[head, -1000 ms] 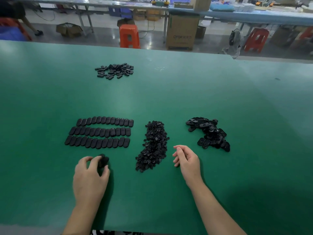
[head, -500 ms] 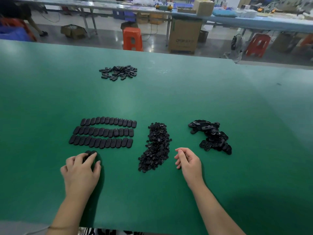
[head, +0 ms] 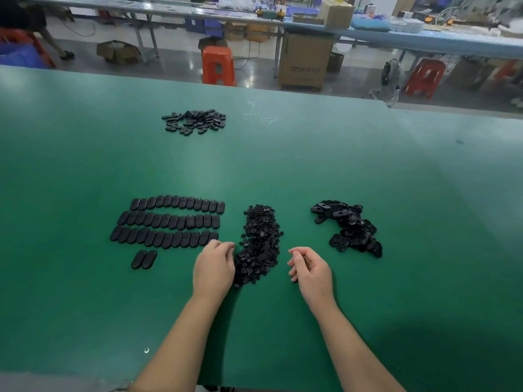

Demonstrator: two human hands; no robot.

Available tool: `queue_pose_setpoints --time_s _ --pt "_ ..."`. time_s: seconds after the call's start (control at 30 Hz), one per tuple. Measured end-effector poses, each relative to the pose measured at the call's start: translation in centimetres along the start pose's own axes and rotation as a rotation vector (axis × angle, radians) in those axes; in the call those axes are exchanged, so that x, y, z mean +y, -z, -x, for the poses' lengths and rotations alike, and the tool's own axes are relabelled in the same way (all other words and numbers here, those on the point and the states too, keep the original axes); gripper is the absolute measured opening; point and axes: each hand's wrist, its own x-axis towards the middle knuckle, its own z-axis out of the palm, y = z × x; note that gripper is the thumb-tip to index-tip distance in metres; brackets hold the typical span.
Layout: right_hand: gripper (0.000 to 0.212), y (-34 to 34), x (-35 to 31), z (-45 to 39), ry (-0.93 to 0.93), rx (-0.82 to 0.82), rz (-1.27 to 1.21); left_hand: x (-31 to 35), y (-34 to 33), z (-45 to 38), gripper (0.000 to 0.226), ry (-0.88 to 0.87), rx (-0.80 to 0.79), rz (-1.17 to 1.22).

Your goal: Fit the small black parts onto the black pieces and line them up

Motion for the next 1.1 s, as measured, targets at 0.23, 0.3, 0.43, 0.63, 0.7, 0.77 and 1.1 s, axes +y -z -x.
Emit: queue_pose_setpoints --time_s 0.23,0.3,0.43,0.63,0.7,0.77,1.1 --pt "0.021 0.1 -0.1 -0.5 -0.038 -0.086 0.041 -1.4 -0.1 0.3 0.025 0.0 -0.012 0.112" --pt "0.019 0.6 -0.4 -1.1 -0.058 -0.124 0.048 -1.2 0.0 0.4 0.027 -0.007 -0.041 0.109" --pt "0.02 3.5 -1.0 -3.2 0.083 0.011 0.46 -1.7 0.3 0.2 0.027 -0.052 -0.082 0.109" --pt "0.049 8.7 -0.9 -6.7 -0.093 0.061 1.013 -2.1 0.2 0.5 0.017 -0.098 -0.016 0.094" --pt "0.051 9.6 -0.5 -7.2 -0.13 0.05 1.063 -2.0 0.1 0.5 0.014 -0.1 0.01 0.092" --pt "0.051 10.0 -0.1 -7.3 -0.132 0.048 1.068 -2.0 0.1 0.6 0.014 -0.104 0.019 0.098" --pt "0.022 10.0 -0.2 -7.1 -0.031 0.119 0.897 -2.1 0.1 0.6 0.005 -0.101 0.007 0.098"
